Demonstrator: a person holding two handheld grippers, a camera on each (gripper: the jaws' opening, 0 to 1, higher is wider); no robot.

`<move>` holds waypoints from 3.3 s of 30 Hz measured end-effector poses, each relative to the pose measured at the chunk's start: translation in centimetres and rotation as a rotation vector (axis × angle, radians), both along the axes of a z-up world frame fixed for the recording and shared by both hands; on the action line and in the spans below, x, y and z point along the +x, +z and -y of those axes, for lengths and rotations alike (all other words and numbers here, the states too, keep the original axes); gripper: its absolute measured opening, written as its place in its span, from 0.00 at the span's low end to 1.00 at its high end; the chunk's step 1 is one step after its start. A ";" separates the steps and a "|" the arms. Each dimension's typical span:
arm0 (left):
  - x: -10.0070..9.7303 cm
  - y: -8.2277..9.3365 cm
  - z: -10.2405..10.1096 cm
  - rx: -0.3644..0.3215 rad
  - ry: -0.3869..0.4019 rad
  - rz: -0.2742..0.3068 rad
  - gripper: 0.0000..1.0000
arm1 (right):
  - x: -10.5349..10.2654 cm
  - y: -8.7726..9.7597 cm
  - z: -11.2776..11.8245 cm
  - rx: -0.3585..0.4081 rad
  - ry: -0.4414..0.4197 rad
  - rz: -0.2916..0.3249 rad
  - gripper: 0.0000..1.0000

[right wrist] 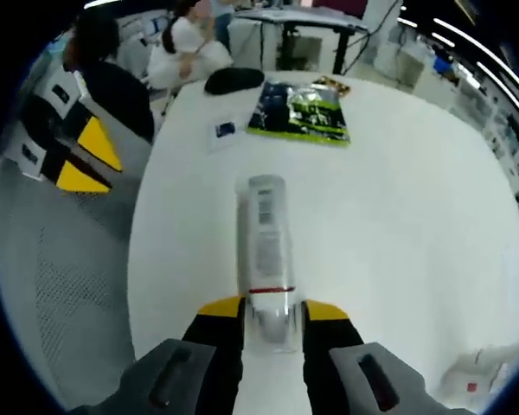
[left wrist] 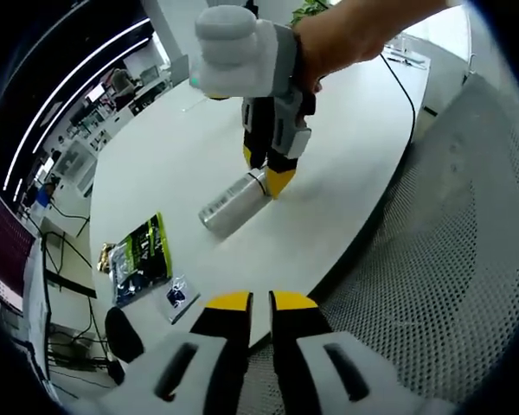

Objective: Arrange the skincare products in the storage area until every visible bottle or jar stands upright without overlapping.

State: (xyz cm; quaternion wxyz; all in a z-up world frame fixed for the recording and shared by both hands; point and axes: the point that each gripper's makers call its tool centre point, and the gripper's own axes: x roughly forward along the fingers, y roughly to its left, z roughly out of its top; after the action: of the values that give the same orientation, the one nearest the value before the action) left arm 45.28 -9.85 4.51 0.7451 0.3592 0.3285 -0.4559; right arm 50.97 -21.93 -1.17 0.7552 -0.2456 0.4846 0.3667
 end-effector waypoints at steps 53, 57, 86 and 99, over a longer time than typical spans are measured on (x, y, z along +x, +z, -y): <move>0.8 2.8 2.6 -0.236 0.046 0.049 0.34 | -3.7 9.5 -2.9 -0.333 0.841 0.412 0.15; 0.8 2.8 2.6 -0.234 0.052 0.045 0.32 | -3.6 9.7 -3.2 -0.323 0.840 0.423 0.15; -1.3 3.9 4.7 -0.418 0.061 -0.144 0.42 | -5.1 11.6 -5.1 -0.541 1.172 0.720 0.14; -4.4 3.1 5.2 -0.400 0.002 -0.328 0.38 | -8.4 13.1 -7.2 -0.526 1.331 0.862 0.14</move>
State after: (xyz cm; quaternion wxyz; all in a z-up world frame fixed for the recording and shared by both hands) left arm 40.87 -15.00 7.60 0.7384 0.1259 0.3486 -0.5633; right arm 42.52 -14.72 11.96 0.4182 -0.7677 -0.0234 0.4851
